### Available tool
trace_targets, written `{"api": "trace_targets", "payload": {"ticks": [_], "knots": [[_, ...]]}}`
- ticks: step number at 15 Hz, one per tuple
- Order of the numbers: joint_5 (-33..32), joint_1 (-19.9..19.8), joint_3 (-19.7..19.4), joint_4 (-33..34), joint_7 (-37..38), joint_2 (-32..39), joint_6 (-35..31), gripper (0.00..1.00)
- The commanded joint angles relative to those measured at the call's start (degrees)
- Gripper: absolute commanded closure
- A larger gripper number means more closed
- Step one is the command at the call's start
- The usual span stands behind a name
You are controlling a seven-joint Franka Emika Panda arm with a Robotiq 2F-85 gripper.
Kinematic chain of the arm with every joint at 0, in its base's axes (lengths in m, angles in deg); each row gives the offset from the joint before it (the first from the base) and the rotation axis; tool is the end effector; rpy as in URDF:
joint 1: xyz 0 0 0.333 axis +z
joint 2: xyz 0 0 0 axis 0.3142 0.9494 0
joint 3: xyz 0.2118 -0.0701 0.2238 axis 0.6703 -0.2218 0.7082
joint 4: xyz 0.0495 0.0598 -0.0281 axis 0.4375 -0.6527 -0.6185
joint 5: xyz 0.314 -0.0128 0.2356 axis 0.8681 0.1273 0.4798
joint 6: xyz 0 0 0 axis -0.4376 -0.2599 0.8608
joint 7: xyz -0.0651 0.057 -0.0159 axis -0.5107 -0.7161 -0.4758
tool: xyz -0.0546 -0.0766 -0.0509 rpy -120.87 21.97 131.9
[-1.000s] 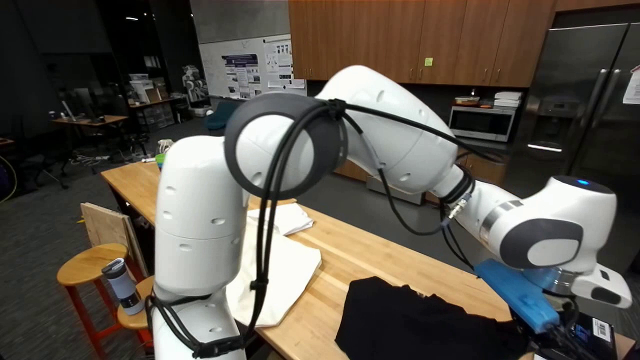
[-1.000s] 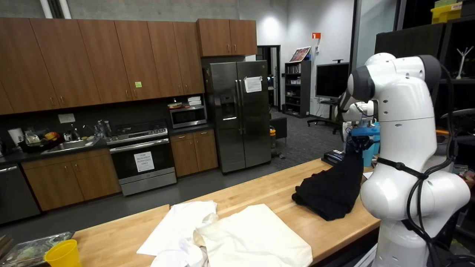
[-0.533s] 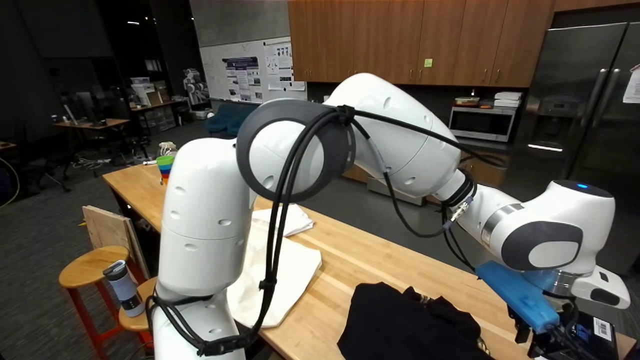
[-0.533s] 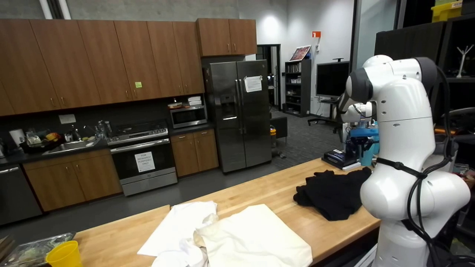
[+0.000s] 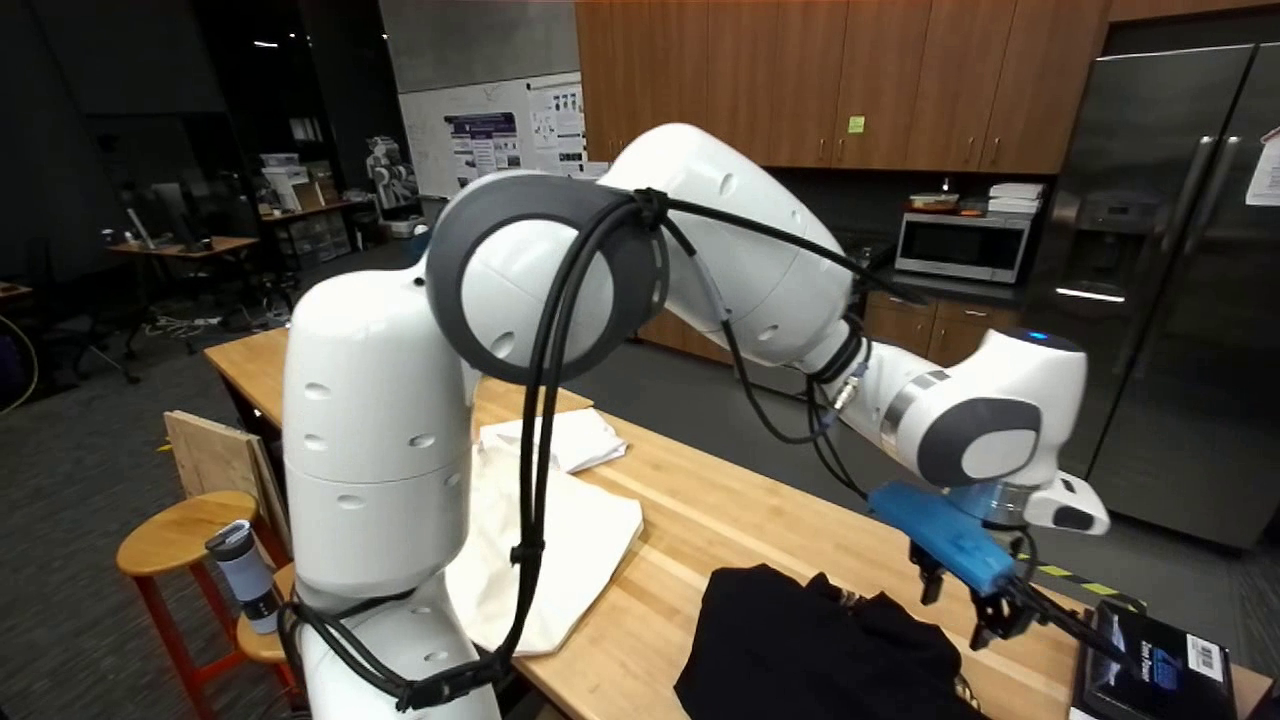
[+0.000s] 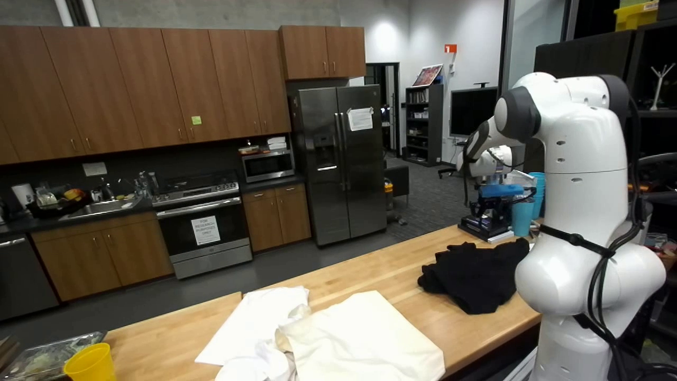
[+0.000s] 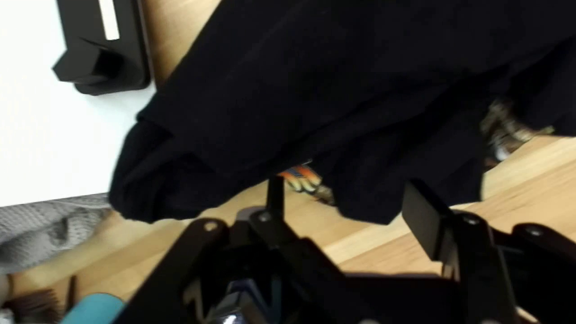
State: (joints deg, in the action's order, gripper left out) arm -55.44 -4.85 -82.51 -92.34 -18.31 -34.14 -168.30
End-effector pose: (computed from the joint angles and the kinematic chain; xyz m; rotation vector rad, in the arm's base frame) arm 0.4115 -0.3980 0.3431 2.9132 -1.0536 -0.0618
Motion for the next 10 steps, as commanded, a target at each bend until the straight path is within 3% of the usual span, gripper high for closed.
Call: {"api": "trace_targets", "payload": {"ticks": [1, 4, 5, 7, 10], "knots": [[-4.61, 4.52, 3.15, -11.84, -1.75, -10.93, -1.74, 0.02], [-9.08, 8.33, 6.58, -21.14, -1.34, -16.59, -3.69, 0.00], [-6.51, 6.90, 5.25, -13.91, -0.60, -10.89, -1.22, 0.00], [-7.80, 8.41, 6.71, -18.75, -0.54, -13.78, -2.69, 0.00], [-8.08, 8.67, 7.04, -20.31, -0.60, -15.21, -3.10, 0.00]]}}
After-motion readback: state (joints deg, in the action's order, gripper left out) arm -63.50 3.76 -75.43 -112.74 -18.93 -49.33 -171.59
